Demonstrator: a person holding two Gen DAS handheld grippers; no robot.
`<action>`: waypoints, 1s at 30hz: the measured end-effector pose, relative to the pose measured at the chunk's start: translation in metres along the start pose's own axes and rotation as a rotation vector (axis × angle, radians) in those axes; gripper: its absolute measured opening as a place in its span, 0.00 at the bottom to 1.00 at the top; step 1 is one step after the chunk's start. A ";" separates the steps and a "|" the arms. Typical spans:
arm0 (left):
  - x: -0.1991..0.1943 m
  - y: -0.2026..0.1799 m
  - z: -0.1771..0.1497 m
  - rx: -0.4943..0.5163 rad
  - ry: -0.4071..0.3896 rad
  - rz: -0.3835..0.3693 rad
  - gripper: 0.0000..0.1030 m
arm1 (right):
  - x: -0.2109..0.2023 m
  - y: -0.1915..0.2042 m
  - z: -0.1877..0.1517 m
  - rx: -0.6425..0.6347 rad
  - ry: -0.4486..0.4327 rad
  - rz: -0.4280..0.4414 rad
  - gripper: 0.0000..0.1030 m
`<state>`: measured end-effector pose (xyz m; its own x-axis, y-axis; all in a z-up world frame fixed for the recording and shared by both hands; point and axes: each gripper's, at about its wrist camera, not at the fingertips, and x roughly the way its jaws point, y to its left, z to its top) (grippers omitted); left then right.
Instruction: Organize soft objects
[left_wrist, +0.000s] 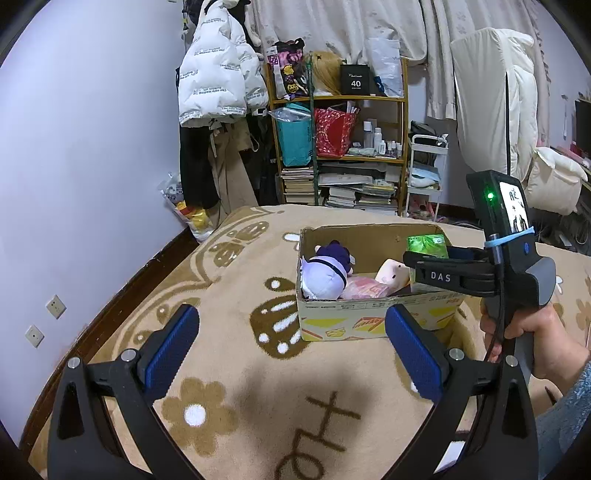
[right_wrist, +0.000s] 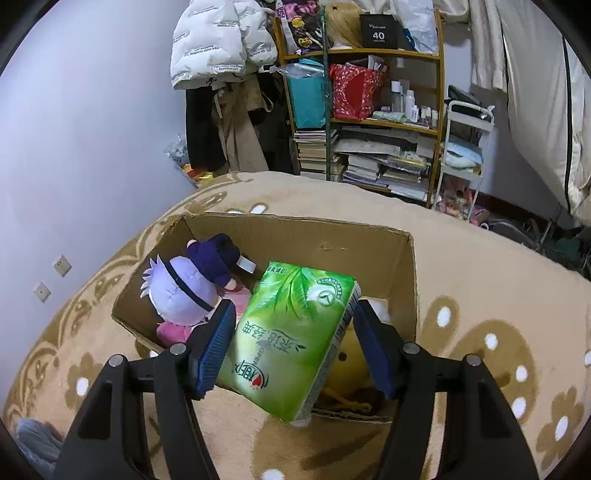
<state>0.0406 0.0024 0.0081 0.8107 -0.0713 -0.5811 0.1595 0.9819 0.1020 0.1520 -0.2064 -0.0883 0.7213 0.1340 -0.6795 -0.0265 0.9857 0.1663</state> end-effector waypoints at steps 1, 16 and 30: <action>0.000 -0.001 0.000 0.002 0.005 -0.003 0.97 | 0.000 -0.001 0.000 0.006 0.002 0.002 0.69; -0.020 -0.003 0.000 0.006 -0.044 -0.010 0.97 | -0.074 -0.016 -0.010 0.077 -0.127 0.054 0.97; -0.041 -0.003 -0.003 -0.004 -0.099 0.013 0.97 | -0.154 -0.006 -0.040 0.033 -0.242 0.039 1.00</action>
<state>0.0053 0.0026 0.0294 0.8643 -0.0748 -0.4973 0.1460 0.9836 0.1058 0.0133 -0.2287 -0.0137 0.8651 0.1400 -0.4817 -0.0380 0.9758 0.2153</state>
